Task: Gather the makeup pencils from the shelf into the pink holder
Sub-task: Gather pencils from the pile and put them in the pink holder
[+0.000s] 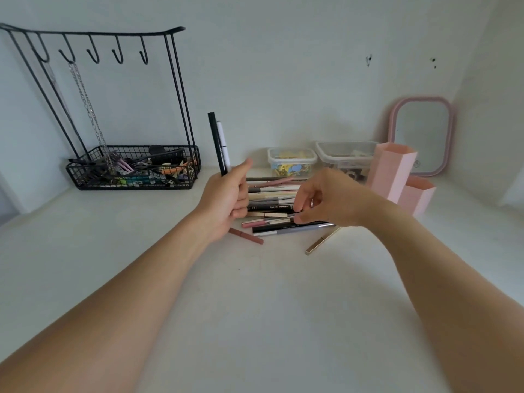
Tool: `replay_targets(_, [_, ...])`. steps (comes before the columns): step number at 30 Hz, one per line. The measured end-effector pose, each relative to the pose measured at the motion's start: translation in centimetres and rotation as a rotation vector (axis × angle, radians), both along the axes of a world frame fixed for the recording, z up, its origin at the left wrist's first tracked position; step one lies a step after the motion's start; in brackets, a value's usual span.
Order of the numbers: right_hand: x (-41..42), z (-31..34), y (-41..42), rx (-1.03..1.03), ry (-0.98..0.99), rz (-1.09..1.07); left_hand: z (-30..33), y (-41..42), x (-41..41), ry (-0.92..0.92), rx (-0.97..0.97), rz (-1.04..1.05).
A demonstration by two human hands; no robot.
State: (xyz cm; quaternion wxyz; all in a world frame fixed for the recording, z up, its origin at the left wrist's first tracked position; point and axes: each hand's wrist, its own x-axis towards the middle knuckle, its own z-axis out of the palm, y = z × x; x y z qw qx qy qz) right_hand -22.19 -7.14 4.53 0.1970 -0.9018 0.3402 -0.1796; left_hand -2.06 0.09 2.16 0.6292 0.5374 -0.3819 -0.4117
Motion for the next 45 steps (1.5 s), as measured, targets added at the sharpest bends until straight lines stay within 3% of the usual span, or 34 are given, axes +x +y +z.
replay_targets(17, [-0.3, -0.6, -0.5, 0.040, 0.172, 0.012, -0.5, 0.0, -0.2, -0.135, -0.016, -0.011])
replay_targets(27, [-0.3, -0.8, -0.8, 0.045, 0.163, 0.044, -0.2, 0.5, -0.8, -0.111, 0.012, -0.008])
replay_targets(32, [-1.0, 0.7, -1.0, 0.138, -0.141, -0.018, 0.4, 0.5, -0.6, 0.050, 0.005, -0.010])
replay_targets(35, [-0.5, 1.0, 0.0, 0.326, -0.396, -0.011, 0.6, 0.7, -1.1, 0.077, 0.003, -0.058])
replay_targets(39, [1.2, 0.6, 1.6, 0.645, -0.650, 0.125, 0.6, 1.0, -2.3, 0.029, -0.029, -0.139])
replay_targets(45, [1.7, 0.0, 1.9, 0.711, -0.720, 0.158, -0.2, 1.2, -2.6, -0.174, -0.034, -0.280])
